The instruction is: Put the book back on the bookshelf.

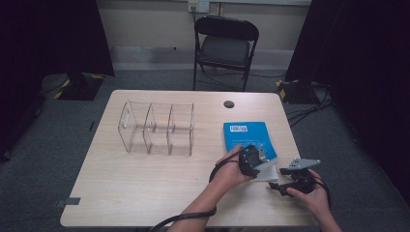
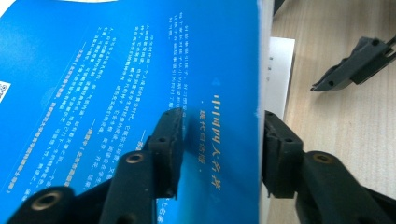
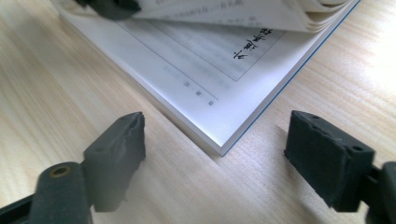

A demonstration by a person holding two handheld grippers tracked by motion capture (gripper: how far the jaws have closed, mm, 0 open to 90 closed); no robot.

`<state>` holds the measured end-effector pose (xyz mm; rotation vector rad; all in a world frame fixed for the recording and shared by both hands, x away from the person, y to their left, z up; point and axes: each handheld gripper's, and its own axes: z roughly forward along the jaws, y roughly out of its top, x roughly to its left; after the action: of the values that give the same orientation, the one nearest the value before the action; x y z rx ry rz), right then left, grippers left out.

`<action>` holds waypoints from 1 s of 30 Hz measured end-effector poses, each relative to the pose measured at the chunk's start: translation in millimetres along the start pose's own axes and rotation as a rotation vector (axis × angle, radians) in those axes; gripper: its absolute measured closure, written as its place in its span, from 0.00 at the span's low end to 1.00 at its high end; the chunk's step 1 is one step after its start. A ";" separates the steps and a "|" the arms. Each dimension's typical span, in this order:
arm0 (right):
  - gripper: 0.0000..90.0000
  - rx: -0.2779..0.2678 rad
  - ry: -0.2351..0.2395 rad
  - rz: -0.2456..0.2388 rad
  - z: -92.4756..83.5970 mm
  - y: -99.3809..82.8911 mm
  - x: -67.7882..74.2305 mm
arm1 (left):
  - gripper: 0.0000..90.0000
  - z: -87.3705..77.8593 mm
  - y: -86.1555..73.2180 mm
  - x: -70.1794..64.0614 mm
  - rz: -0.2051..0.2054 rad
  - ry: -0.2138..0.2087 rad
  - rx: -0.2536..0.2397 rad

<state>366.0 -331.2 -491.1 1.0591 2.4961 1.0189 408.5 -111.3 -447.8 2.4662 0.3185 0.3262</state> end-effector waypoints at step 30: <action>0.12 -0.057 -0.032 -0.036 4.8 -7.7 4.1 | 0.82 -46.0 14.4 14.7 -0.091 0.066 0.056</action>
<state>361.3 -329.6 -499.7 1.0022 2.4373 1.0476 410.3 -92.7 -401.1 2.4899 0.4714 0.3649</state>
